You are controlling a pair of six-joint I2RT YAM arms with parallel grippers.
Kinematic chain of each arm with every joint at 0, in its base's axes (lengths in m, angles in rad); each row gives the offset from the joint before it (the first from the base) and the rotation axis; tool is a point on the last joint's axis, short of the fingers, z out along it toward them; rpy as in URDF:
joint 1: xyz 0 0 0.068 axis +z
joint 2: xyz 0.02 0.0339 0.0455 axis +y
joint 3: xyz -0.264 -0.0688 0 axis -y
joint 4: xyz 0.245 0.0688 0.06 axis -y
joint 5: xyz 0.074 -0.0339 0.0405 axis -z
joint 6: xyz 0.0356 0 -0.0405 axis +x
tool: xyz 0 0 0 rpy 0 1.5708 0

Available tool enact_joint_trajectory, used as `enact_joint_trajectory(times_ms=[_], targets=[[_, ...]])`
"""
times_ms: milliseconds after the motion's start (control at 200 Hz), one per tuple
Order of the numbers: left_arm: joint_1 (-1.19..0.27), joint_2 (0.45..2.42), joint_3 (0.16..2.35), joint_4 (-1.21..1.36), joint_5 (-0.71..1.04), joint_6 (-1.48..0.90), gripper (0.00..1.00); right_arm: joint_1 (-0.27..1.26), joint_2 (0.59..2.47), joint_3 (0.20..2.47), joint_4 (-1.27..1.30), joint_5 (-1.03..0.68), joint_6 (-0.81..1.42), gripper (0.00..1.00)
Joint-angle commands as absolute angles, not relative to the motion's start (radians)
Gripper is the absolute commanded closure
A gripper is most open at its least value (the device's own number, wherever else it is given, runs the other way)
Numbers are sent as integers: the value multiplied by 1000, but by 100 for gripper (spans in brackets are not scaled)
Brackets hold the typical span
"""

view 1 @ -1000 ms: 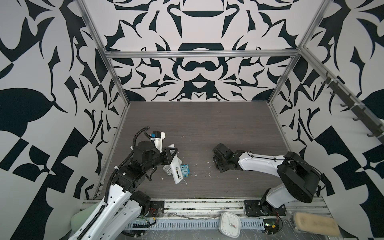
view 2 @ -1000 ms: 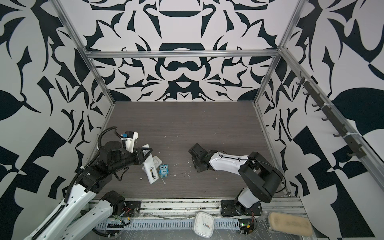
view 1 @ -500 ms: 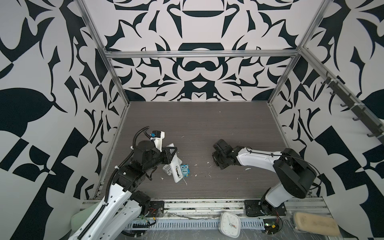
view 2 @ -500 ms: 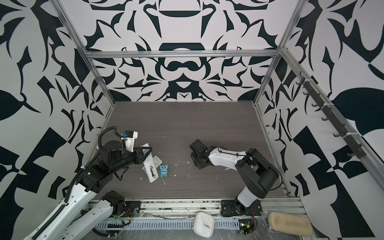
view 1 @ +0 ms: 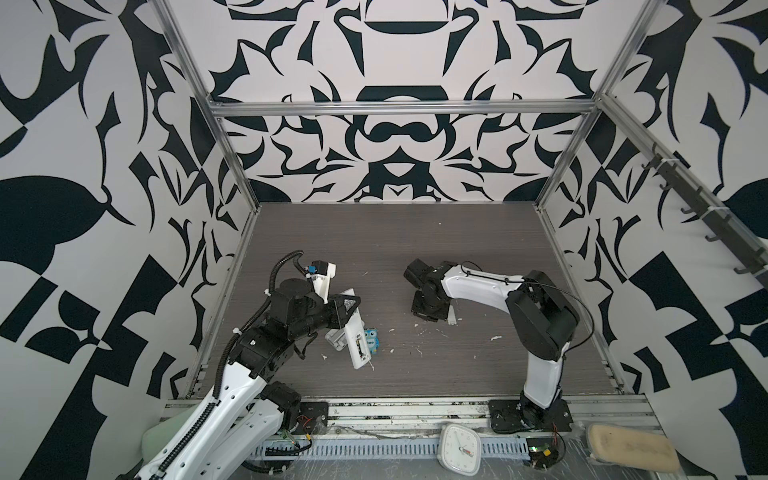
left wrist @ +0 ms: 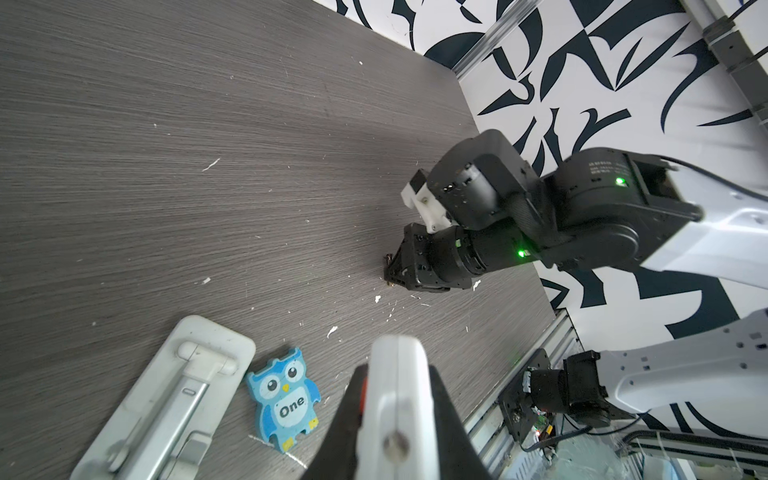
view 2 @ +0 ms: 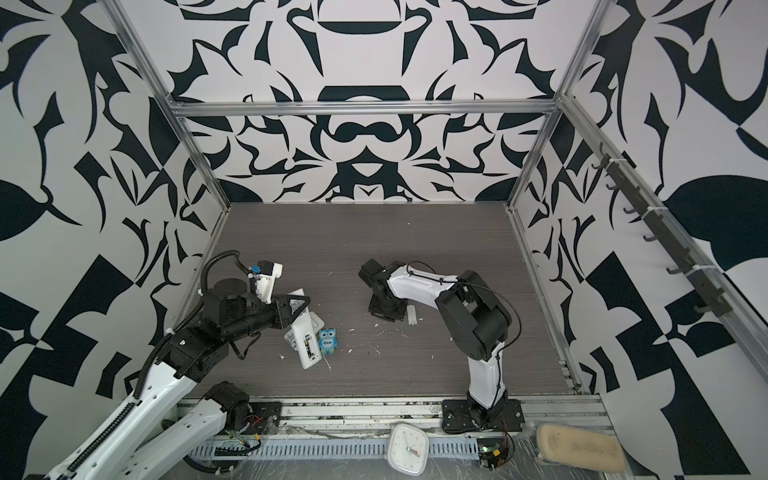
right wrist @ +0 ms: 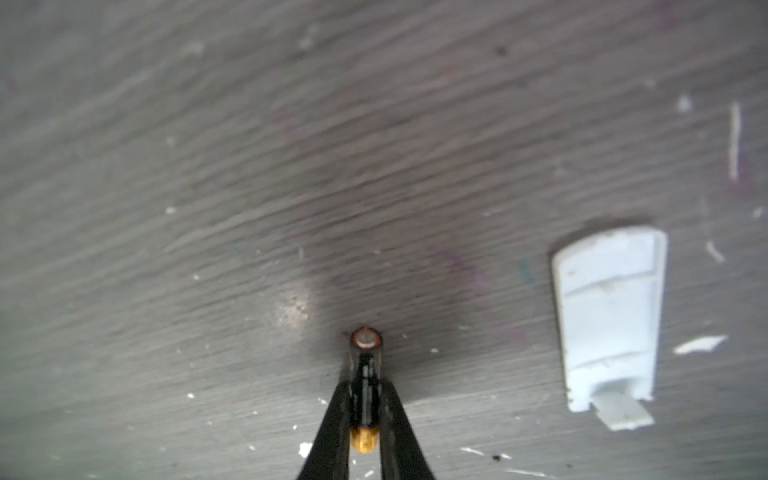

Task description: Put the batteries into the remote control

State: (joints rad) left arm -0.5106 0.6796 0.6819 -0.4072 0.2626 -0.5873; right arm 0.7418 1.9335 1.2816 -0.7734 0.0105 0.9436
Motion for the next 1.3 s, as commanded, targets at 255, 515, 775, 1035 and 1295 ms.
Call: enact_joint_trajectory(times_ms=[255, 515, 775, 1035, 1295], targets=[[-508, 695, 658, -355, 260, -689, 100, 875, 2071, 1385, -1041, 183, 423, 84], [-561, 681, 604, -287, 134, -815, 100, 864, 2006, 1325, -955, 170, 294, 82], [-753, 682, 578, -275, -97, -905, 100, 827, 1950, 1246, -867, 106, 209, 70], [-778, 719, 623, -279, -185, -931, 100, 798, 1919, 1205, -814, 18, 199, 65], [-776, 753, 656, -315, -185, -897, 100, 733, 1924, 1160, -783, -68, 190, 69]])
